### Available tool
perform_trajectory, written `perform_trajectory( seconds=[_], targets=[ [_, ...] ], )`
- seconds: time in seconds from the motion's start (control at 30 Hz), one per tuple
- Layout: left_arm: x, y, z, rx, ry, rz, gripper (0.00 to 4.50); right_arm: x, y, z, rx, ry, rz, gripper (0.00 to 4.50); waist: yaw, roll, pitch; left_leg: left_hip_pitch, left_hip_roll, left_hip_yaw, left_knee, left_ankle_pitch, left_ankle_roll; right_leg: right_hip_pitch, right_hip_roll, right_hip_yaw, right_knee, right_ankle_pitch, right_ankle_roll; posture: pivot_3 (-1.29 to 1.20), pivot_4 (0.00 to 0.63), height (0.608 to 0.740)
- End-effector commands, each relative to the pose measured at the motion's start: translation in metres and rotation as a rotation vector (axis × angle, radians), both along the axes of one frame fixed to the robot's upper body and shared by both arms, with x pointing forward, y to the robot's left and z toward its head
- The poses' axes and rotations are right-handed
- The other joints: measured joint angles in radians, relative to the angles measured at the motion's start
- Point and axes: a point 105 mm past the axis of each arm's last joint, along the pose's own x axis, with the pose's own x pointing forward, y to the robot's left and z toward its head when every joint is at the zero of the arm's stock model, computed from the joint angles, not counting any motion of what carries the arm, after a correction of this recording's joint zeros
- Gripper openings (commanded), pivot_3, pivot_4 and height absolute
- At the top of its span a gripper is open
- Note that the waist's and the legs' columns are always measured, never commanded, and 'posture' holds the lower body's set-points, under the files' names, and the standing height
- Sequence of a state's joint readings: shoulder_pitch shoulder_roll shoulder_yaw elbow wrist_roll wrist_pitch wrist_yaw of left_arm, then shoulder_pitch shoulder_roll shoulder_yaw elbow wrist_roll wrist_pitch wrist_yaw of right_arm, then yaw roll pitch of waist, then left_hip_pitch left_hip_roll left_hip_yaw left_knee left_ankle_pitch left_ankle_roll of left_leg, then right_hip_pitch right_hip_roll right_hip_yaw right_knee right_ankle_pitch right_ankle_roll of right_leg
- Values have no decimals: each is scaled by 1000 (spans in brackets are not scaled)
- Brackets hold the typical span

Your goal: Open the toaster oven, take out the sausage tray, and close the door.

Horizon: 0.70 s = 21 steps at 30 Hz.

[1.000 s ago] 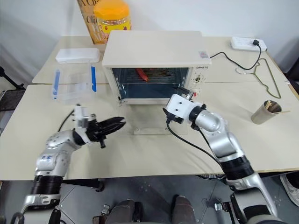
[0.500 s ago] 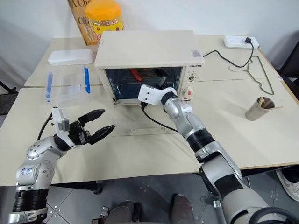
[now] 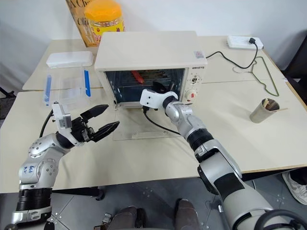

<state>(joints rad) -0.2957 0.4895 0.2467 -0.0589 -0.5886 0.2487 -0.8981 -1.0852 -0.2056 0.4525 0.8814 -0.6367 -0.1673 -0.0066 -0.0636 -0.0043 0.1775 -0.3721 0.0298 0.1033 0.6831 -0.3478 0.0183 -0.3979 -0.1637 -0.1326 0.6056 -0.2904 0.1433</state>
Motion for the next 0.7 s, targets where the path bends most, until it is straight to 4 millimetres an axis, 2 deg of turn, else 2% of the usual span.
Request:
perform_trajectory(
  seconds=[0.03, 0.23, 0.4, 0.53, 0.7],
  targets=[
    [3, -3, 11, -5, -42, -15, 4500, -3, 6, 21, 22, -83, 32, 2, 0, 0, 0, 0, 0, 0, 0, 0, 0, 0, 0, 0, 0, 0, 0, 0, 150, 740],
    [19, -4, 23, -20, -73, -12, 4500, -10, 7, 45, 4, -153, 95, 2, 2, 0, 0, 0, 0, 0, 0, 0, 0, 0, 0, 0, 0, 0, 0, 0, 150, 740],
    [26, -5, 29, -36, -87, -10, 4500, -21, 10, 57, -58, -159, 169, 2, 1, 0, 0, -2, -1, -2, -1, 0, 0, -1, 0, -2, -1, 0, 0, 0, 150, 740],
    [28, -7, 29, -54, -84, -7, 4500, -28, 9, 58, -69, -131, 182, 2, 0, 0, 0, -5, -1, -2, -3, 0, 0, -5, 0, -2, 0, 0, 0, 0, 150, 740],
    [31, -10, 27, -68, -82, -8, 4500, -46, 18, 43, -72, -61, 235, 2, -5, 0, 1, -5, -1, -2, -3, 0, 0, -6, 0, -3, 1, 0, 0, 0, 150, 740]
  ],
)
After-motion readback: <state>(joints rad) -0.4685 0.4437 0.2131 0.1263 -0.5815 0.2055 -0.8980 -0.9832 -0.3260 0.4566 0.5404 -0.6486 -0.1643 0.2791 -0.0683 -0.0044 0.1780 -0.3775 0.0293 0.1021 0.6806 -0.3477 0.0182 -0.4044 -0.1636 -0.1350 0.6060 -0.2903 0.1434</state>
